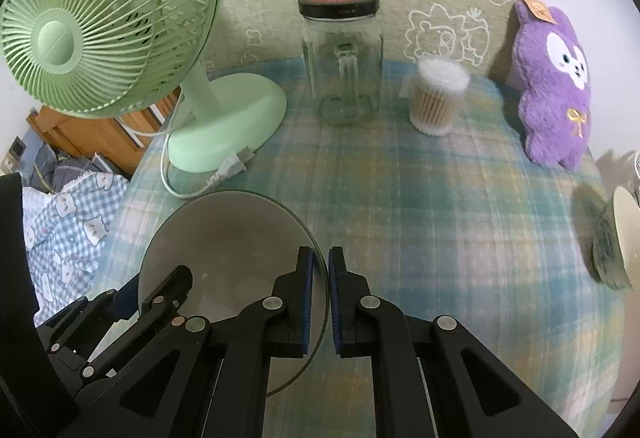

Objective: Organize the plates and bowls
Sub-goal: 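Lift and carry the bowl toward the plate stack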

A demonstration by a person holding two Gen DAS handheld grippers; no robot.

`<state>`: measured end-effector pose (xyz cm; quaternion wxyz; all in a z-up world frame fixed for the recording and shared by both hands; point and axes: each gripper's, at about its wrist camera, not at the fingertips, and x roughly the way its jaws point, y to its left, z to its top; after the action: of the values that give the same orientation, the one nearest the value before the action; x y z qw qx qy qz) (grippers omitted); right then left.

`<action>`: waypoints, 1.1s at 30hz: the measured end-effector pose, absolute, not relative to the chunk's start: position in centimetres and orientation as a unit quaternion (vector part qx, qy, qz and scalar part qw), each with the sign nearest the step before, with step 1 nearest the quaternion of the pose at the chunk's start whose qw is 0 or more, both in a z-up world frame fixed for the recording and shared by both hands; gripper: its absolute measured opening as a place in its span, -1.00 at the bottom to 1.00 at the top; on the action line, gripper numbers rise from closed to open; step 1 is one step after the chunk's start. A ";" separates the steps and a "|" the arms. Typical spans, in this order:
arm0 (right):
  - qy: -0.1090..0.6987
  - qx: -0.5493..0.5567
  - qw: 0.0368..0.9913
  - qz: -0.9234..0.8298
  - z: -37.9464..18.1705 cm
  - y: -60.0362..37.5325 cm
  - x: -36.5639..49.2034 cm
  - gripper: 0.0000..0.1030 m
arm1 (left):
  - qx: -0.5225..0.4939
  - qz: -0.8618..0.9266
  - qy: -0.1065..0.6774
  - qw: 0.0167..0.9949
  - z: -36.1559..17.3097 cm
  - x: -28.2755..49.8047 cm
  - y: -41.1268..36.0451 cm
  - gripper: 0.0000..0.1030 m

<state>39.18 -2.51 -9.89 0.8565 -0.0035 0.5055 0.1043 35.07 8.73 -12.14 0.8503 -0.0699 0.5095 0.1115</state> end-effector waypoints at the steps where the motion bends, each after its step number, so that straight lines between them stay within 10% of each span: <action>1: 0.506 -0.003 0.856 0.101 -9.8 -2.6 38.7 -0.79 | -0.069 0.109 0.510 0.850 -12.0 34.7 8.6 -0.61; 33: 0.466 0.015 0.884 0.041 -0.3 -1.7 21.1 -0.78 | -0.049 0.036 0.462 0.885 -3.5 19.7 9.8 -0.61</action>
<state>21.07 -1.68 -0.26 0.8836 0.0151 0.4661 0.0415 19.66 9.79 -3.48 0.8849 -0.0489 0.4618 0.0357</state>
